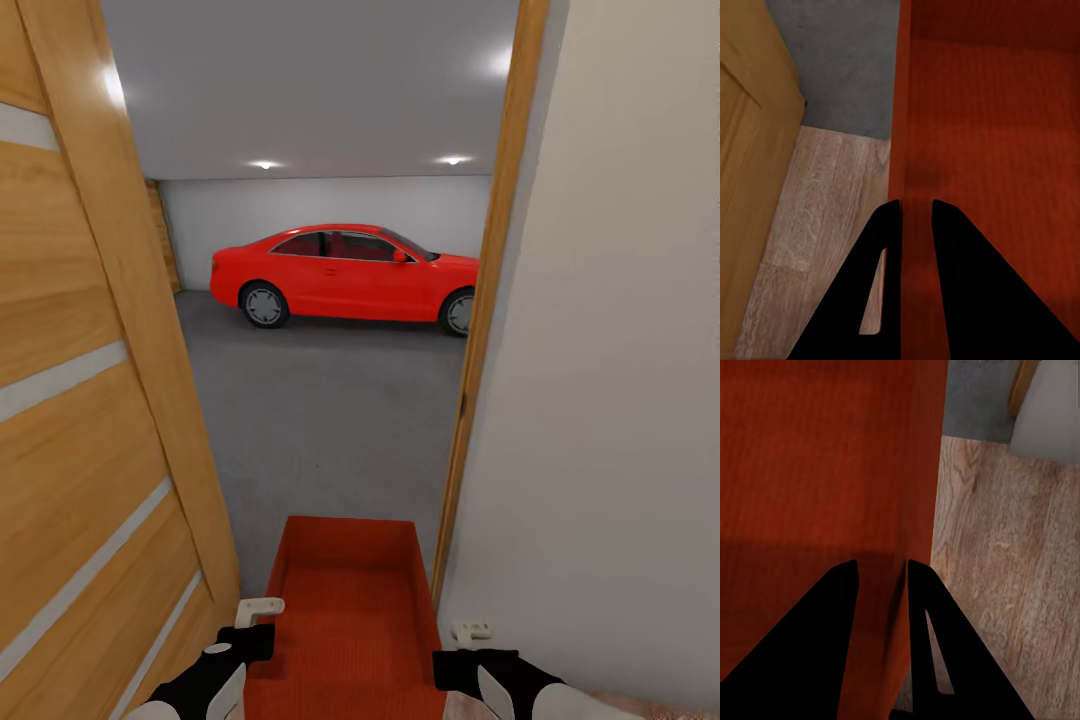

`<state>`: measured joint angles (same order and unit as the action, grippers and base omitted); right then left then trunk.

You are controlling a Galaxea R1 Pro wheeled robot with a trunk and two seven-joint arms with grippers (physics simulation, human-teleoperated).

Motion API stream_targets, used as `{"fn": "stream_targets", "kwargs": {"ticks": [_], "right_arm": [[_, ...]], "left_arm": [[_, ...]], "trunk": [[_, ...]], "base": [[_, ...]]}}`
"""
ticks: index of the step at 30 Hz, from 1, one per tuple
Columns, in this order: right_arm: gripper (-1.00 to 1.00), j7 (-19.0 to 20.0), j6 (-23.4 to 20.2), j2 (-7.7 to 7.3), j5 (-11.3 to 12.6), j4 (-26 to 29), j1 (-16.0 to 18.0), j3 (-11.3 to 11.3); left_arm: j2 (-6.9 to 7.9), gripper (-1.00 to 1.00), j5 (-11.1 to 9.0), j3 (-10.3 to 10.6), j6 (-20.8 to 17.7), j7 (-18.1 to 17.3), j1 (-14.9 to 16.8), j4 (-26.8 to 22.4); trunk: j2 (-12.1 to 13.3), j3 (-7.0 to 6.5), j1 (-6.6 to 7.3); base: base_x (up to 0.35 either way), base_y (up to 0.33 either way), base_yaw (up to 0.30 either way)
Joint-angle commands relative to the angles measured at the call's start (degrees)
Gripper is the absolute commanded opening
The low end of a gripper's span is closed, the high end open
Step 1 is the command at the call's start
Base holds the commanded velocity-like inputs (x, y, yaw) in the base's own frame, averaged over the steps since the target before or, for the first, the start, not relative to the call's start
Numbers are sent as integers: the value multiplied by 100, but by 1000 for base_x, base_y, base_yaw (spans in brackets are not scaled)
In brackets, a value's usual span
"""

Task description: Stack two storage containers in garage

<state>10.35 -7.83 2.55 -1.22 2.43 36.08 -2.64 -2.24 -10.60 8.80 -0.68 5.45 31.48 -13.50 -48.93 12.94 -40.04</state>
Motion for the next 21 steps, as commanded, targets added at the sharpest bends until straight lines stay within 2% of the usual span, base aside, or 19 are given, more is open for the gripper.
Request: {"fn": "stream_targets", "kwargs": {"ticks": [1, 10, 16, 21], "right_arm": [[-100, 22, 124, -171, -27, 329, 5, -87], [-100, 23, 124, -171, -27, 329, 5, -87], [-100, 26, 124, -170, -27, 329, 5, -87], [-100, 26, 124, -169, -27, 329, 5, -87]], "left_arm": [[6, -100, -135, 174, -12, -141, -1, 14], [4, -100, -135, 174, -12, -140, -1, 14], [5, -100, -135, 174, -12, -141, -1, 14], [6, -100, -135, 174, -12, -140, -1, 14]], "trunk": [[-6, 8, -2], [-6, 8, -2], [-6, 8, -2], [-6, 8, -2]], "base": [[63, 101, -126], [19, 32, -53], [85, 149, -173], [53, 87, -59]]}}
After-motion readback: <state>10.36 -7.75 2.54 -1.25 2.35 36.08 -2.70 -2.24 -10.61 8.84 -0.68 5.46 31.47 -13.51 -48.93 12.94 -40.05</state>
